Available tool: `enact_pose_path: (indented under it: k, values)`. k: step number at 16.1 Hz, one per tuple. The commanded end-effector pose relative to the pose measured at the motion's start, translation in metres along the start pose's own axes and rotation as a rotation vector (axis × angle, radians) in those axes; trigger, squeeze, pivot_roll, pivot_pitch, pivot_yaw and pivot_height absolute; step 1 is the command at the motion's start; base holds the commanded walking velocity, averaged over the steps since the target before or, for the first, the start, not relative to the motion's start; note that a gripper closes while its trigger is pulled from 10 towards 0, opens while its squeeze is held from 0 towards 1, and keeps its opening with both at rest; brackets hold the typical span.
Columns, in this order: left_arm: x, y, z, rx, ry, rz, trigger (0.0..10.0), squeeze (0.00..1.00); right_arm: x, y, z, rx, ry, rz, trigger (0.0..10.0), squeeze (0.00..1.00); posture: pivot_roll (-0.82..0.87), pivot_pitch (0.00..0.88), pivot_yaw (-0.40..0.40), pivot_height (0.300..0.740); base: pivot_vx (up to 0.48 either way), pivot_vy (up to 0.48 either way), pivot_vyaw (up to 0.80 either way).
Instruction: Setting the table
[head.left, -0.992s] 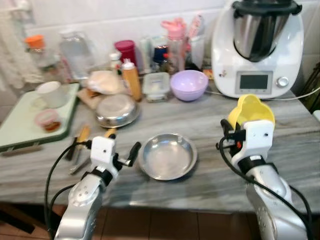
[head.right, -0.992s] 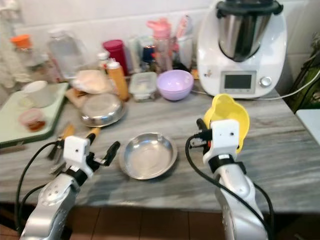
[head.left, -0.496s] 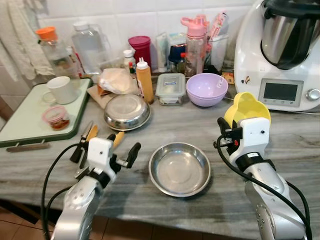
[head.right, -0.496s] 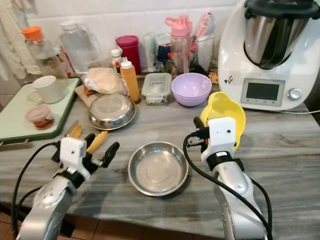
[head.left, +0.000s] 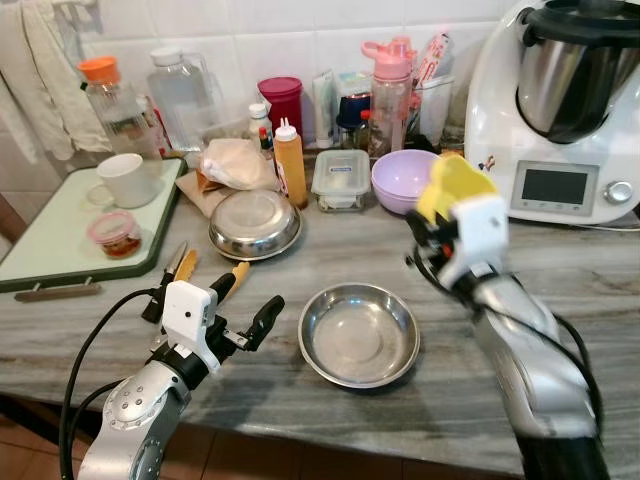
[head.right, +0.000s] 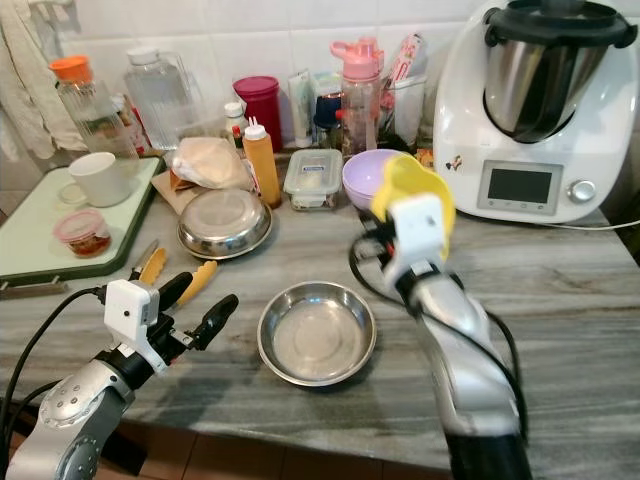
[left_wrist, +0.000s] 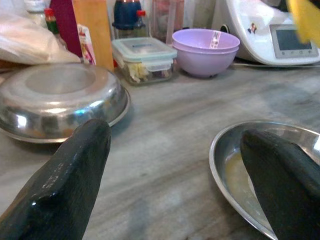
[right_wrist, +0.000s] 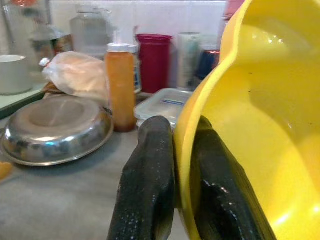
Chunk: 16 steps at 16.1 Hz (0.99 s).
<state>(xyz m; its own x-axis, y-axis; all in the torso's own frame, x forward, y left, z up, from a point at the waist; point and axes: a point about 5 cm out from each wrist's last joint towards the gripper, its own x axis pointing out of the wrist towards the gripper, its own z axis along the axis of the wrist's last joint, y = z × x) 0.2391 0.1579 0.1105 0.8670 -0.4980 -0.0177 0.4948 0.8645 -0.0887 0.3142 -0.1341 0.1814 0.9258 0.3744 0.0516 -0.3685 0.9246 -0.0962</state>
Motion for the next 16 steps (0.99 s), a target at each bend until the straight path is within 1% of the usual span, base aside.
enact_pose_path:
  k: [1, 2, 3, 4, 7, 8, 9, 10, 12, 13, 16]
  values:
    - [-0.002, 0.000, 0.005, 0.017, 0.001, -0.004, 10.0, 0.00, 0.013, 0.012, 0.000, -0.015, 0.000, 0.081, 10.0, 0.00, -0.03, 0.029, 0.080, 0.740, 0.000, 0.000, 0.00]
    - [-0.004, -0.001, 0.006, 0.017, 0.006, -0.006, 10.0, 0.00, 0.020, 0.016, 0.001, -0.020, -0.004, 0.108, 10.0, 0.00, -0.02, 0.034, 0.079, 0.740, 0.000, 0.000, 0.00]
    - [-0.006, -0.003, 0.006, 0.018, 0.012, -0.005, 10.0, 0.00, 0.027, 0.021, 0.000, 0.008, 0.005, 0.149, 10.0, 0.00, -0.01, 0.037, 0.076, 0.740, 0.000, 0.000, 0.00]
    - [-0.010, -0.004, 0.006, 0.023, 0.022, 0.005, 10.0, 0.00, 0.037, 0.031, -0.006, 0.016, 0.034, 0.210, 10.0, 0.00, 0.02, 0.038, 0.071, 0.740, 0.000, 0.000, 0.00]
    - [-0.016, -0.004, 0.008, 0.028, 0.027, 0.028, 10.0, 0.00, 0.046, 0.044, -0.011, 0.027, 0.047, 0.283, 10.0, 0.00, 0.06, 0.038, 0.063, 0.740, 0.000, 0.000, 0.00]
    - [-0.017, -0.005, 0.009, 0.025, 0.027, 0.027, 10.0, 0.00, 0.048, 0.049, -0.014, 0.022, 0.053, 0.320, 10.0, 0.00, 0.06, 0.038, 0.063, 0.740, 0.000, 0.000, 0.00]
    - [-0.019, -0.007, 0.009, 0.004, 0.041, 0.005, 10.0, 0.00, 0.050, 0.054, -0.017, 0.021, 0.058, 0.355, 10.0, 0.00, 0.08, 0.038, 0.057, 0.740, 0.000, 0.000, 0.00]
    - [-0.021, -0.012, 0.007, -0.043, 0.060, -0.029, 10.0, 0.00, 0.051, 0.059, -0.019, 0.023, 0.057, 0.394, 10.0, 0.00, 0.08, 0.038, 0.057, 0.740, 0.000, 0.000, 0.00]
    - [-0.021, -0.014, 0.007, -0.039, 0.071, -0.050, 10.0, 0.00, 0.053, 0.064, -0.023, 0.021, 0.073, 0.408, 10.0, 0.00, 0.08, 0.032, 0.055, 0.740, 0.000, 0.000, 0.00]
    - [-0.021, -0.014, 0.008, -0.034, 0.070, -0.049, 10.0, 0.00, 0.053, 0.067, -0.028, 0.009, 0.100, 0.426, 10.0, 0.00, 0.08, 0.032, 0.055, 0.740, 0.000, 0.000, 0.00]
    - [-0.019, -0.014, 0.004, -0.034, 0.090, -0.056, 10.0, 0.00, 0.050, 0.074, -0.041, 0.022, 0.135, 0.480, 10.0, 0.00, 0.07, 0.025, 0.055, 0.740, 0.000, 0.000, 0.00]
